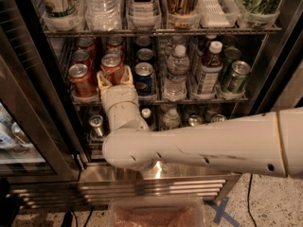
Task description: Pick pepsi can from top shelf of fridge
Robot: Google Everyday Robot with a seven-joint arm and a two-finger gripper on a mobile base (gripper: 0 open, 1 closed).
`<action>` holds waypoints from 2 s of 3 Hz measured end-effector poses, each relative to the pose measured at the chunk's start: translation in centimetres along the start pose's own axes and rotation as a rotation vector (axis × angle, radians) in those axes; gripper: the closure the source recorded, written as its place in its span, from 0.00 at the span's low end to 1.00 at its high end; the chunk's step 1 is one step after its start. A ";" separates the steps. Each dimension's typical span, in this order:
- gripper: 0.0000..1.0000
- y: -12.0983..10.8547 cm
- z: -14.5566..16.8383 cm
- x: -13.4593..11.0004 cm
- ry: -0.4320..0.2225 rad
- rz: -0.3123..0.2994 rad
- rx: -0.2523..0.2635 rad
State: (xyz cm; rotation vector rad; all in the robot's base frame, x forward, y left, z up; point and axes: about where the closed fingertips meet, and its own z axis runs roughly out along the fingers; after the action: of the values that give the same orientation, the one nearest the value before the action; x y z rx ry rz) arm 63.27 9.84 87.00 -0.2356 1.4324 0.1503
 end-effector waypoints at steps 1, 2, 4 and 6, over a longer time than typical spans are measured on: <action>1.00 -0.6 -0.3 -0.9 -0.012 0.013 -0.008; 1.00 -0.8 -1.5 -1.2 0.020 0.034 -0.052; 1.00 -1.2 -6.2 -3.0 0.120 0.060 -0.219; 1.00 -5.1 -6.6 -4.1 0.226 0.209 -0.309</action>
Offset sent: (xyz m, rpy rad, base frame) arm -0.0316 -0.0106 0.0017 0.0142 0.1154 0.1436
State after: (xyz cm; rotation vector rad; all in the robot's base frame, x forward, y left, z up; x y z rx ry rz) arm 57.66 3.45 90.61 -0.3644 1.6548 0.5329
